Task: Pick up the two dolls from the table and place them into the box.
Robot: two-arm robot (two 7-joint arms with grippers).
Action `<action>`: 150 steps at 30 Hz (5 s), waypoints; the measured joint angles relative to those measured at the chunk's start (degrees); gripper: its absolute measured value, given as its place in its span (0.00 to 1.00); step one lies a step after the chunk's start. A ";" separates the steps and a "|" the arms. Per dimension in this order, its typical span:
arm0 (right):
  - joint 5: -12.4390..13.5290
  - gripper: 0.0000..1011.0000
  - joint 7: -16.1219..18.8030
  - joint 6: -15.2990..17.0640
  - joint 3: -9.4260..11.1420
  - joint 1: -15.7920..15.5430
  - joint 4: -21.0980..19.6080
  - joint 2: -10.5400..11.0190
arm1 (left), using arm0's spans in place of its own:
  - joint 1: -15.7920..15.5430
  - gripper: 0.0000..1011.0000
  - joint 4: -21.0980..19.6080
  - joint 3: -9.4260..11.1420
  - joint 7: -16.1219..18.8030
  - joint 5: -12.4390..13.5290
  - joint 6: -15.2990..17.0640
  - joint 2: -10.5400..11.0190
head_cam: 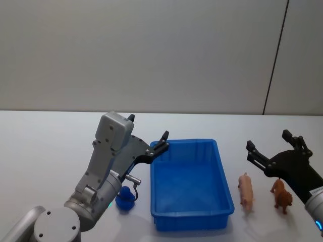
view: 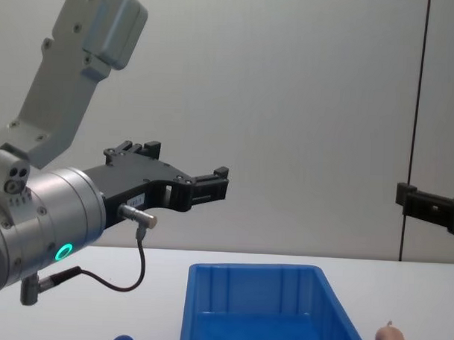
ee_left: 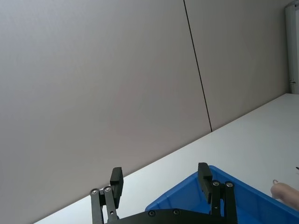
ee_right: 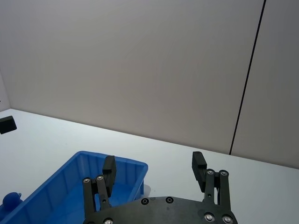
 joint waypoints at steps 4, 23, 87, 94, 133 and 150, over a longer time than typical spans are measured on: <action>0.00 0.99 0.00 0.00 0.00 0.00 0.00 0.00 | 0.00 0.99 0.00 0.00 0.00 0.00 0.00 0.00; 0.00 0.99 0.01 0.00 0.02 0.02 0.02 0.00 | 0.00 0.99 0.00 0.00 0.00 0.00 0.00 0.00; 0.74 0.99 0.43 10.96 2.35 -1.26 12.66 1.90 | 0.00 0.99 0.00 0.00 0.00 0.00 0.00 0.00; 1.04 0.97 0.32 9.98 2.26 -0.46 14.02 1.16 | 0.00 0.99 0.00 0.00 0.00 0.00 0.00 0.00; -0.30 0.43 1.67 5.03 2.20 3.24 14.65 -0.92 | 0.00 0.99 0.00 0.00 0.00 0.00 0.00 0.00; -3.32 0.43 9.14 6.36 0.43 6.43 8.97 -2.56 | 0.00 0.99 0.00 0.00 0.00 0.00 0.00 0.00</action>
